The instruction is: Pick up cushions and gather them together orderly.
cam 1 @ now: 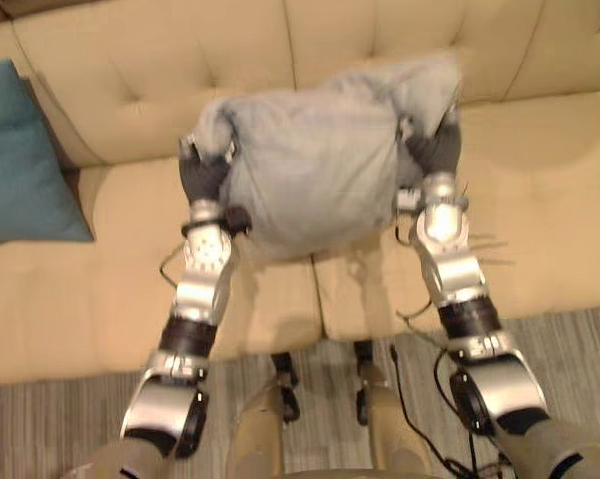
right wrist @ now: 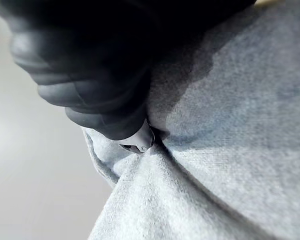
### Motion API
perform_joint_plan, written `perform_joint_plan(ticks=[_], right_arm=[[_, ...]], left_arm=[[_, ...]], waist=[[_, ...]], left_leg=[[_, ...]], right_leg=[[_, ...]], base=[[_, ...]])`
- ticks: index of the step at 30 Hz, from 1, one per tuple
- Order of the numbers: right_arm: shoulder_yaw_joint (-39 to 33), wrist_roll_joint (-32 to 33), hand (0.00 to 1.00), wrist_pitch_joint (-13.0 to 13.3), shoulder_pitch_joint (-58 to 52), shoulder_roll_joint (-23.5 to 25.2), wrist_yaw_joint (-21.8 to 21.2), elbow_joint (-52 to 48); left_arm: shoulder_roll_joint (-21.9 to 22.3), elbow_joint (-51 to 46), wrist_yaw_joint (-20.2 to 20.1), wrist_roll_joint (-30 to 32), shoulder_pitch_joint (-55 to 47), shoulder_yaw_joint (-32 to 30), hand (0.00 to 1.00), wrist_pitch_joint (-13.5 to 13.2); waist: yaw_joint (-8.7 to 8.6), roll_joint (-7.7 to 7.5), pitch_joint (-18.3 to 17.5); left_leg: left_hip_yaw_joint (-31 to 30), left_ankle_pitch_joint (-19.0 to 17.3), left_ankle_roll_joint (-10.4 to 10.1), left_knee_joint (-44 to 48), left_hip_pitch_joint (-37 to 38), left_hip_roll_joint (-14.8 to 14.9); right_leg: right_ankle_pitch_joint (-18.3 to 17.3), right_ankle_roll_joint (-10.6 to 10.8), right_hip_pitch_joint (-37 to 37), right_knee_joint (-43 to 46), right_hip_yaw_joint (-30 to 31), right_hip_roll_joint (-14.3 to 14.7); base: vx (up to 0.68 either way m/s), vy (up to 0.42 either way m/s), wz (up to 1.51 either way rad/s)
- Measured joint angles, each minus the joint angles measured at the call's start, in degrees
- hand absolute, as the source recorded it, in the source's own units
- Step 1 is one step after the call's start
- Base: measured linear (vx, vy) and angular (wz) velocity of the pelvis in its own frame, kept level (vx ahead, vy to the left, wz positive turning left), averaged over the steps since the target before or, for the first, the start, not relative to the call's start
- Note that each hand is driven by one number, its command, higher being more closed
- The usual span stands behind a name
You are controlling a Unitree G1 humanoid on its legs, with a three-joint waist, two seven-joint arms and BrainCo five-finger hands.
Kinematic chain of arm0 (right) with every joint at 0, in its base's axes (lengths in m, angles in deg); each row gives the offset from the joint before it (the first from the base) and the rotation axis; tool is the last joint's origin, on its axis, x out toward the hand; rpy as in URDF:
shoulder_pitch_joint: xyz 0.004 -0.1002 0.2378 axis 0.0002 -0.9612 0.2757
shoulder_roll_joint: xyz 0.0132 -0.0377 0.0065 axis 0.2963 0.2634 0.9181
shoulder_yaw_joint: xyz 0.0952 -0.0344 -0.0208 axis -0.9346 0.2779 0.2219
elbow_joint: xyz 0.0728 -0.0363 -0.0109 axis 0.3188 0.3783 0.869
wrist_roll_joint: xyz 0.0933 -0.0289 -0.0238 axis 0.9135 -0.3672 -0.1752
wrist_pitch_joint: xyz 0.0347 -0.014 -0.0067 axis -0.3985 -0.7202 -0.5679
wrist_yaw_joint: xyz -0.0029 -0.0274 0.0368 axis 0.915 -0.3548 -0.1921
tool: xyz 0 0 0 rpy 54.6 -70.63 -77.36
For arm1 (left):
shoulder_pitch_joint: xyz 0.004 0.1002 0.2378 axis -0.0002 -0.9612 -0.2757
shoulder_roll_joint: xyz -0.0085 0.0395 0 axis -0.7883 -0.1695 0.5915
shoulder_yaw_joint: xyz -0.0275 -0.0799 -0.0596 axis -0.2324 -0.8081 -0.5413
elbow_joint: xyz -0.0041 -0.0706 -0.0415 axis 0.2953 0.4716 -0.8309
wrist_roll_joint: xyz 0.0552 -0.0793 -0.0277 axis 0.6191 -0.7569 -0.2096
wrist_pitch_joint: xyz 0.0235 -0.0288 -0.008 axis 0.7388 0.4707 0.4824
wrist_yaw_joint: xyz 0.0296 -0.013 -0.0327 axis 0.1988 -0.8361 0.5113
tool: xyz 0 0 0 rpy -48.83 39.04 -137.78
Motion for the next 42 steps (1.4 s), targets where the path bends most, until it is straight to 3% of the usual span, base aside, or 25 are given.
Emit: perform_joint_plan(ticks=[5,6,7,11,19,22,26,31,35,40,42], right_arm=[[-3.3,-0.3,1.00,0.1,10.9,0.1,3.5,4.9],[-3.7,-0.3,0.00,0.1,12.5,0.1,4.1,6.0],[-4.4,-0.3,0.00,0.1,13.4,0.1,4.5,6.6],[-5.9,-0.3,0.00,2.4,20.0,0.0,6.8,8.5],[-6.9,0.3,0.00,3.1,24.1,-1.5,8.0,10.8],[-6.9,1.2,0.00,3.6,24.3,-5.3,6.7,12.9],[-7.3,7.4,0.00,3.8,23.4,-12.1,4.5,13.0],[-14.6,14.6,0.00,4.4,8.2,-20.8,0.6,5.7],[-15.5,17.4,0.00,4.4,-4.0,-21.0,-2.8,0.8],[-15.6,17.6,0.00,4.4,-26.8,-14.1,-8.1,-6.2],[-15.3,16.4,0.00,3.9,-36.8,-10.4,-10.0,-6.1]], left_arm=[[-3.6,7.9,2.4,3.4,14.1,-0.1,1.00,0.0],[-4.1,9.7,2.5,4.5,16.6,-0.1,1.00,0.0],[-4.3,10.9,2.7,4.9,18.3,-0.1,0.00,0.0],[-6.4,15.0,5.1,5.5,26.2,-2.4,0.00,-0.1],[-9.9,18.4,5.1,5.3,30.3,-3.7,0.00,0.0],[-13.3,18.4,4.2,4.0,30.2,-4.8,0.00,0.1],[-18.8,18.2,2.4,0.3,27.7,-9.2,0.00,0.0],[-22.3,10.7,-2.1,-5.8,13.4,-14.7,0.00,-0.4],[-19.0,4.3,-6.8,-8.1,0.7,-14.8,0.00,-0.5],[-6.1,-3.2,-12.4,-7.8,-22.9,-12.7,0.00,-1.2],[-1.5,-3.0,-14.6,-6.7,-33.1,-10.4,0.00,-0.8]], waist=[[0.32,-0.14,3.4],[0.31,-0.14,4.3],[0.35,-0.15,5.2],[0.14,-0.14,6.4],[0.47,-0.07,7.5],[0.46,-0.09,7.6],[0.52,-0.10,7.6],[0.79,-0.14,7.5],[0.65,-0.15,7.5],[0.54,-0.40,6.9],[0.53,-0.39,4.2]], left_leg=[[-0.6,4.9,0.2,-5.0,-4.2,-0.8],[-0.6,6.1,0.3,-6.1,-4.6,-0.9],[-0.7,6.6,0.5,-6.7,-4.8,-0.9],[-1.1,7.7,0.1,-7.7,-8.8,-0.9],[-2.5,8.3,-0.5,-8.3,-10.4,-0.9],[-3.1,8.3,-0.5,-8.3,-10.8,-0.8],[-3.5,8.3,-0.5,-8.3,-10.3,-0.9],[-4.5,8.2,-0.6,-8.2,-9.1,-0.7],[-4.5,8.2,-0.6,-8.1,-6.7,-0.8],[-4.8,4.3,-0.7,-4.3,-1.4,-0.7],[-5.0,2.8,-0.7,-3.4,0.2,-0.6]], right_leg=[[2.0,-0.4,-5.9,-0.5,-0.6,0.4],[2.2,-0.4,-6.8,-0.5,-0.7,0.5],[2.2,-0.4,-7.2,-0.4,-0.8,0.6],[2.3,-0.6,-11.7,-0.1,-0.9,0.8],[2.0,-0.6,-13.5,0.4,-0.7,1.1],[2.0,-0.6,-14.0,0.9,-1.2,1.0],[0.5,-0.4,-14.2,2.9,-1.1,0.9],[-2.6,-0.6,-14.2,7.4,-2.3,0.8],[-4.6,-0.5,-13.0,10.7,-2.2,0.4],[-8.2,-0.3,-6.6,12.7,-2.6,0.0],[-9.3,-0.1,-4.5,12.7,-2.6,0.0]], base=[[-0.11,-0.028,0.06],[-0.06,-0.025,0.03],[-0.06,-0.025,0.02],[-0.01,-0.004,0.00],[0.02,0.044,0.03],[0.01,0.074,0.06],[-0.01,0.056,0.05],[-0.01,0.017,0.14],[0.00,0.002,0.07],[0.01,-0.039,0.10],[0.05,-0.050,0.03]])
